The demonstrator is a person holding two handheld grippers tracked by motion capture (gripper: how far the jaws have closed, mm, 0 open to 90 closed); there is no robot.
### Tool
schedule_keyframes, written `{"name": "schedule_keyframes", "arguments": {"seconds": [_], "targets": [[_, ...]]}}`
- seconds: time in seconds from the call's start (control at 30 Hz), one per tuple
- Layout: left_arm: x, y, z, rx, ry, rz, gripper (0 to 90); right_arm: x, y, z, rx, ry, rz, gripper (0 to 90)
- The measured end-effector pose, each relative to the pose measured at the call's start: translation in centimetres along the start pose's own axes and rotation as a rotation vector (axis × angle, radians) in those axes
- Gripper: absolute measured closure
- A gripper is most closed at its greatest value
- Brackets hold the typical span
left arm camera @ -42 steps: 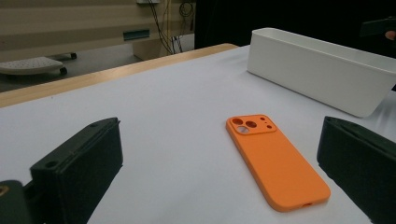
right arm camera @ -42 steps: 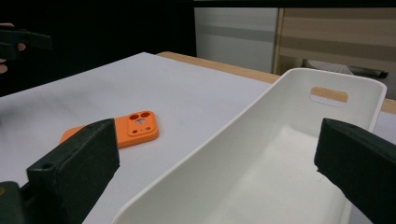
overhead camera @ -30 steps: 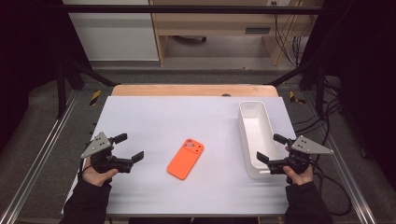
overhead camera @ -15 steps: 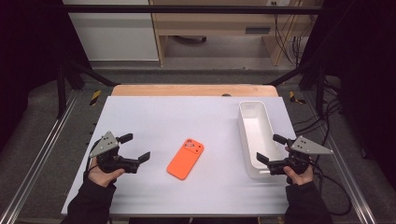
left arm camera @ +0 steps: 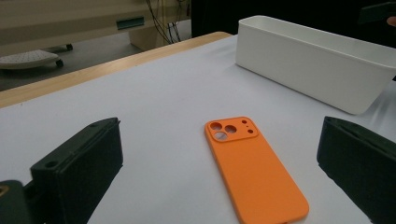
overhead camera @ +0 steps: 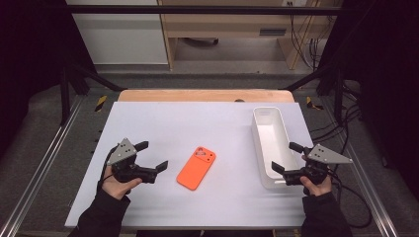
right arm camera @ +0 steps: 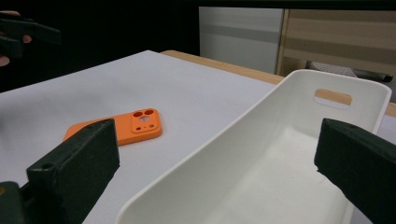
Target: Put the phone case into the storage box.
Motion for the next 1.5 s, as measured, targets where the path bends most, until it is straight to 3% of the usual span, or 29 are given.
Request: {"name": "schedule_keyframes", "arguments": {"seconds": [0.47,0.73,1.5], "targets": [[-1.5,0.8,-1.2,0.029,0.026,0.008,0.0,0.0,0.0,0.1,0.005,0.0,0.001,0.4],[-2.6,2.1,-1.7,0.061,0.046,0.011,0.0,0.0,0.1,0.1,0.007,0.001,0.0,0.4],[-4.4,5.6,-2.0,0.144,0.053,0.011,0.0,0.0,0.0,0.1,0.01,0.0,0.0,0.4]]}}
Point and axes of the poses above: each handheld gripper's, and its own axes: y roughly forward along the jaws, z roughly out of its underside, x roughly to its left, the point moved 5 cm from there along y, roughly forward along the jaws, and after that the axes turned 15 degrees about -z, right-handed, at the moved point
